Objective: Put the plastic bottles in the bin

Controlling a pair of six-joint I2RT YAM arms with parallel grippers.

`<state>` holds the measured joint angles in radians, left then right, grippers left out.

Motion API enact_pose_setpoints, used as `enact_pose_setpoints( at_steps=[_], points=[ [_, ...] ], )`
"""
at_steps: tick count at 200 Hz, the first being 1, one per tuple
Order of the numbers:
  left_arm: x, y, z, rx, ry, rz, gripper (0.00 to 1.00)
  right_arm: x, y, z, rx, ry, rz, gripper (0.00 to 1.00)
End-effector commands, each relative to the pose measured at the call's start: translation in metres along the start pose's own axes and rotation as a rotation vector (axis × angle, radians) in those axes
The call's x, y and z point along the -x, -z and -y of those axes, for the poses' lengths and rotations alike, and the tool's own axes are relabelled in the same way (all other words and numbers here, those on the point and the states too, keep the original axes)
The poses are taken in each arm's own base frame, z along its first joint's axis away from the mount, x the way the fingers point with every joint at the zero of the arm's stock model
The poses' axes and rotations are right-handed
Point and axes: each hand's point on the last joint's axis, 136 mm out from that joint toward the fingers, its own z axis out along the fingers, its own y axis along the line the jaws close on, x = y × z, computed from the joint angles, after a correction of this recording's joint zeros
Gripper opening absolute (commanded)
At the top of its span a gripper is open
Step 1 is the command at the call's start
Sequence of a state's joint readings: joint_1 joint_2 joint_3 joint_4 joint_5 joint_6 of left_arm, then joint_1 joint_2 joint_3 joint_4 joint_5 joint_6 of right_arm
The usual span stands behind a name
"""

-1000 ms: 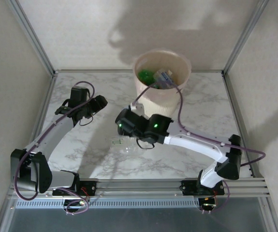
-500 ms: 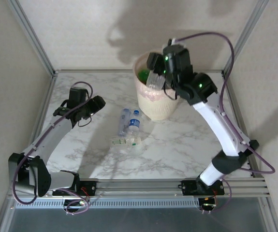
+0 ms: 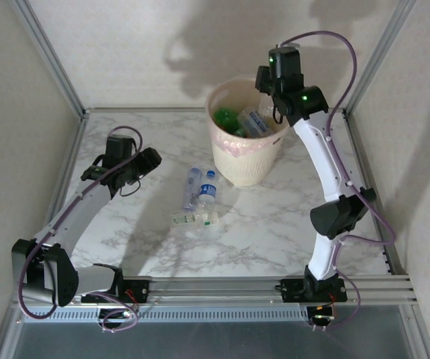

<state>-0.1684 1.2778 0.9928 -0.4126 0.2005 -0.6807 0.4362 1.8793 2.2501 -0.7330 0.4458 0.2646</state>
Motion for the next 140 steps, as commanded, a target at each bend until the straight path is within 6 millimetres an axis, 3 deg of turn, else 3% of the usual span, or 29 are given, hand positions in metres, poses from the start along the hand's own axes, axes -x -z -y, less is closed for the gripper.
enact_pose_setpoints(
  at_steps=[1,71,109,140],
  points=[
    [0.008,0.004,0.004,0.003,0.002,0.026,0.75,-0.004,-0.014,0.003,-0.033,0.06,0.006,0.51],
    [0.002,0.001,-0.002,0.013,-0.016,0.008,0.75,-0.031,-0.039,0.025,-0.144,0.092,-0.065,0.64],
    [-0.006,0.005,-0.005,0.007,-0.02,-0.007,0.76,-0.036,-0.036,0.032,-0.172,0.081,-0.08,0.79],
    [-0.01,0.009,-0.006,-0.001,-0.029,-0.016,0.78,-0.03,-0.027,0.034,-0.171,0.065,-0.068,0.83]
  ],
)
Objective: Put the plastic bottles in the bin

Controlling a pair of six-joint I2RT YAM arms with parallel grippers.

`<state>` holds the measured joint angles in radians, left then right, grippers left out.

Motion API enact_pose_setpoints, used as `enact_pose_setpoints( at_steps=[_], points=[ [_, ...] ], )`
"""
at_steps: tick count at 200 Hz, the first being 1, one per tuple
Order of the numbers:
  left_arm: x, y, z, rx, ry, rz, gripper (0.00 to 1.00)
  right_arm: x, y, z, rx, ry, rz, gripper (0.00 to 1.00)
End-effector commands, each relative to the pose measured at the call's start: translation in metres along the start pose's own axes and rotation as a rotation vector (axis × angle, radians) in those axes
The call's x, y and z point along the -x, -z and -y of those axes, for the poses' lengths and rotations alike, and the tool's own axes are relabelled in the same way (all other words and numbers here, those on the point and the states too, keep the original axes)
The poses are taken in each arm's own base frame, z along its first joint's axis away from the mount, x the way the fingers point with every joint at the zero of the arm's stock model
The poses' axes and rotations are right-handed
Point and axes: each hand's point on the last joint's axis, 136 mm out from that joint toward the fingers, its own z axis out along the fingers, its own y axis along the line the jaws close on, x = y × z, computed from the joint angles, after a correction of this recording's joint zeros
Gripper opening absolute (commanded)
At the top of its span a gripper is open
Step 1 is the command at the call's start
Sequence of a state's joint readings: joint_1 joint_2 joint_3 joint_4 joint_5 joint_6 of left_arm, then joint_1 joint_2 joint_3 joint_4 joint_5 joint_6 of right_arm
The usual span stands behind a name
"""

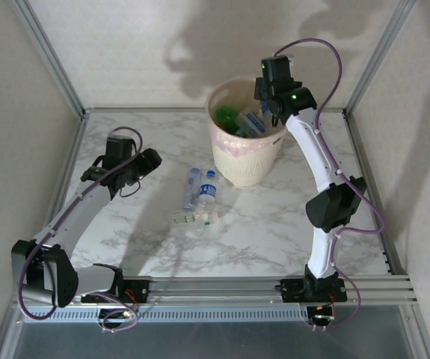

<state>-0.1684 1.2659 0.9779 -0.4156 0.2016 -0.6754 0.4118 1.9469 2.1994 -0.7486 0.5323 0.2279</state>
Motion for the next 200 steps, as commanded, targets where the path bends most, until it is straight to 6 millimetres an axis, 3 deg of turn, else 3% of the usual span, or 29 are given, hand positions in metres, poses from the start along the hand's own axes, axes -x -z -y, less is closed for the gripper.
enact_pose_setpoints(
  at_steps=[1,31,53,87,116,135,177,200],
  points=[
    [-0.007,0.008,-0.003,-0.005,-0.024,-0.011,0.78,0.009,0.013,0.013,-0.032,-0.025,0.022,0.83],
    [-0.008,0.011,0.0,-0.02,-0.03,-0.011,0.78,0.025,0.036,0.016,-0.003,-0.062,0.054,0.82],
    [-0.011,0.012,0.005,-0.033,-0.048,-0.014,0.78,0.041,0.068,0.011,0.062,-0.084,0.1,0.81],
    [-0.026,0.003,0.02,-0.053,-0.103,-0.036,0.8,0.044,0.133,-0.026,0.262,-0.059,0.156,0.79],
    [-0.045,-0.019,0.036,-0.062,-0.151,-0.078,0.82,0.013,0.183,-0.055,0.392,-0.03,0.158,0.78],
    [-0.057,-0.036,0.044,-0.052,-0.191,-0.103,0.84,-0.021,0.214,-0.075,0.494,-0.028,0.124,0.78],
    [-0.077,-0.07,0.05,-0.009,-0.251,-0.142,0.84,-0.101,0.239,-0.091,0.604,-0.026,-0.005,0.75],
    [-0.085,-0.085,0.048,0.024,-0.287,-0.172,0.82,-0.125,0.24,-0.086,0.587,-0.045,-0.047,0.74]
  ],
)
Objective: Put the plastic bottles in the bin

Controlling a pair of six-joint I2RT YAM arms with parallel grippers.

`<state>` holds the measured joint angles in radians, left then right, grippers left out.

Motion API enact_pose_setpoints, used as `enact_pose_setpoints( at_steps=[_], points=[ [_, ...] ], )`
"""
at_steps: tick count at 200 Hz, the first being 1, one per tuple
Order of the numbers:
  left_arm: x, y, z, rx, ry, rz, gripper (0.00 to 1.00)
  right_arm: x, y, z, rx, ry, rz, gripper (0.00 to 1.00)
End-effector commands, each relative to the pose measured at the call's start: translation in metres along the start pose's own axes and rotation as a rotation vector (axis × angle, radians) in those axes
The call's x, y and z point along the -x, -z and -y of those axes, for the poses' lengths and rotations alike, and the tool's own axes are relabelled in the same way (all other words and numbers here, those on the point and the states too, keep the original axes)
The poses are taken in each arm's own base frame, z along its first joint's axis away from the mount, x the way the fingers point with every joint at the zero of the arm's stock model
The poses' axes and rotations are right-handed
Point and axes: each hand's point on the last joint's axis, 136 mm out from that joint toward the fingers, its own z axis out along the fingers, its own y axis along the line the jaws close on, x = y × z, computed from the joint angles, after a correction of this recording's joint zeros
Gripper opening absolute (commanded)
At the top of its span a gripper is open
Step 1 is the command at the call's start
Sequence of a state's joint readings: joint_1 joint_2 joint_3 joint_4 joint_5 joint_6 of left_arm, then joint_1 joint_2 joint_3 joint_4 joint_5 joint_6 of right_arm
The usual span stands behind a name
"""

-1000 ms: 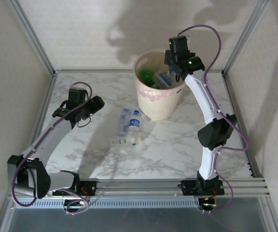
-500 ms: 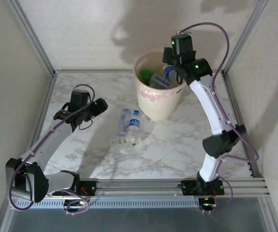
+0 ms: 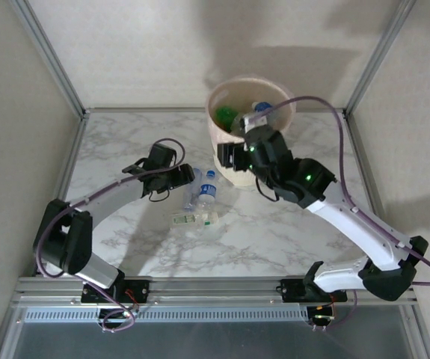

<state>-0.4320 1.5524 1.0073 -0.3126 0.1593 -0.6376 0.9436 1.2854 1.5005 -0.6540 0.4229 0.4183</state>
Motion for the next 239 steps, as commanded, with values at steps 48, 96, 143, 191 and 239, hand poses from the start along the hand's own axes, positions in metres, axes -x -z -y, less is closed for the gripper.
enact_pose_setpoints(
  at_steps=[48,96,143,191,239],
  points=[
    [0.002,-0.03,0.004,0.1,-0.119,-0.007,0.81,-0.042,0.012,0.007,-0.009,-0.117,-0.061,0.73],
    [-0.005,-0.046,-0.006,0.156,-0.138,-0.033,0.8,-0.057,0.014,0.003,-0.002,-0.125,-0.09,0.73],
    [-0.014,-0.058,-0.008,0.189,-0.168,-0.058,0.8,-0.073,0.003,-0.013,0.014,-0.101,-0.134,0.73],
    [-0.018,-0.068,-0.021,0.245,-0.171,-0.07,0.78,-0.088,-0.007,-0.02,0.016,-0.091,-0.177,0.74],
    [-0.019,-0.073,-0.031,0.289,-0.168,-0.067,0.66,-0.095,-0.009,-0.023,0.015,-0.091,-0.19,0.74]
  ],
)
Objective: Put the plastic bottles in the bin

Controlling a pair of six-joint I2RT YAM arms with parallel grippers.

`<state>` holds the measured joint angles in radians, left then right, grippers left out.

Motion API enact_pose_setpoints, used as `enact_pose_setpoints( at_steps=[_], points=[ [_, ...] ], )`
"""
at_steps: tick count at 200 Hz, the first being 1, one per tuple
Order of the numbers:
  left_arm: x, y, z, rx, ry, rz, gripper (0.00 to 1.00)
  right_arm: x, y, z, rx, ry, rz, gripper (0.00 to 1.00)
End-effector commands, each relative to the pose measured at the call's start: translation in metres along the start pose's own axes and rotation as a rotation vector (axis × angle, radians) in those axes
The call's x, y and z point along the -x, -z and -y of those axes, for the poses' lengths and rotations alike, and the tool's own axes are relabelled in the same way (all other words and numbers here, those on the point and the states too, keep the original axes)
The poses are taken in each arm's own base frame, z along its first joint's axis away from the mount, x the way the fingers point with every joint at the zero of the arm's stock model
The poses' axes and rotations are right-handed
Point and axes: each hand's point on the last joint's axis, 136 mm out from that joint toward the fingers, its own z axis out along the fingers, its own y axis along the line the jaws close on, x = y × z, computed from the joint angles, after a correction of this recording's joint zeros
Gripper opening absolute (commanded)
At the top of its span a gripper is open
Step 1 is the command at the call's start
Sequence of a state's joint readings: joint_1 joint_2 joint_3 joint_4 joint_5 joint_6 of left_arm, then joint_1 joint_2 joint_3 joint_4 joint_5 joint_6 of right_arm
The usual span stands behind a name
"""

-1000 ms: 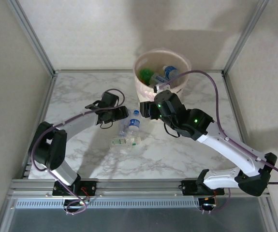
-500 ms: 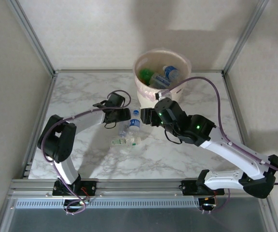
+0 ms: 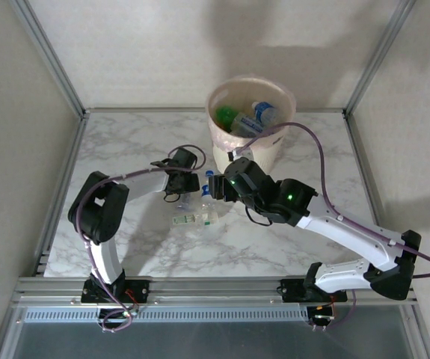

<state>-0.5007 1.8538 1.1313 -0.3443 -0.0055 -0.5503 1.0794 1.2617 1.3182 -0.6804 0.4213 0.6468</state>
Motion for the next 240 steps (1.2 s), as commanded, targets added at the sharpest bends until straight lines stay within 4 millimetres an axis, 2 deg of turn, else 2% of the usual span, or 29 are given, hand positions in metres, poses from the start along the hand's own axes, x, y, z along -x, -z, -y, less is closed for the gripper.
enact_pose_setpoints(
  at_steps=[1,26,65,113,144,174,194,216,240],
  points=[
    [0.001,-0.003,-0.008,0.057,-0.009,0.004,0.66,-0.008,-0.003,-0.001,-0.006,-0.009,-0.01,0.74],
    [0.0,-0.004,-0.011,0.07,-0.013,0.001,0.58,-0.007,-0.002,0.001,-0.011,-0.013,-0.004,0.73],
    [0.003,0.005,-0.017,0.095,-0.021,0.022,0.53,-0.003,0.004,0.005,-0.013,-0.039,0.03,0.72],
    [0.014,0.026,-0.025,0.114,-0.015,0.064,0.48,-0.004,0.006,0.007,-0.011,-0.044,0.032,0.72],
    [0.024,0.047,-0.027,0.108,0.0,0.096,0.48,-0.006,0.006,0.007,-0.008,-0.049,0.03,0.71],
    [0.042,0.085,-0.021,0.067,0.019,0.156,0.48,-0.005,0.009,0.01,-0.004,-0.061,0.044,0.72],
    [0.063,0.123,-0.017,0.038,0.042,0.227,0.49,-0.012,0.006,0.012,-0.006,-0.057,0.029,0.72],
    [0.091,0.175,-0.006,-0.025,0.068,0.317,0.49,-0.025,-0.001,0.014,-0.007,-0.05,-0.003,0.72],
    [0.125,0.243,0.016,-0.149,0.089,0.427,0.52,-0.035,-0.005,0.016,-0.005,-0.045,-0.027,0.71]
  ],
)
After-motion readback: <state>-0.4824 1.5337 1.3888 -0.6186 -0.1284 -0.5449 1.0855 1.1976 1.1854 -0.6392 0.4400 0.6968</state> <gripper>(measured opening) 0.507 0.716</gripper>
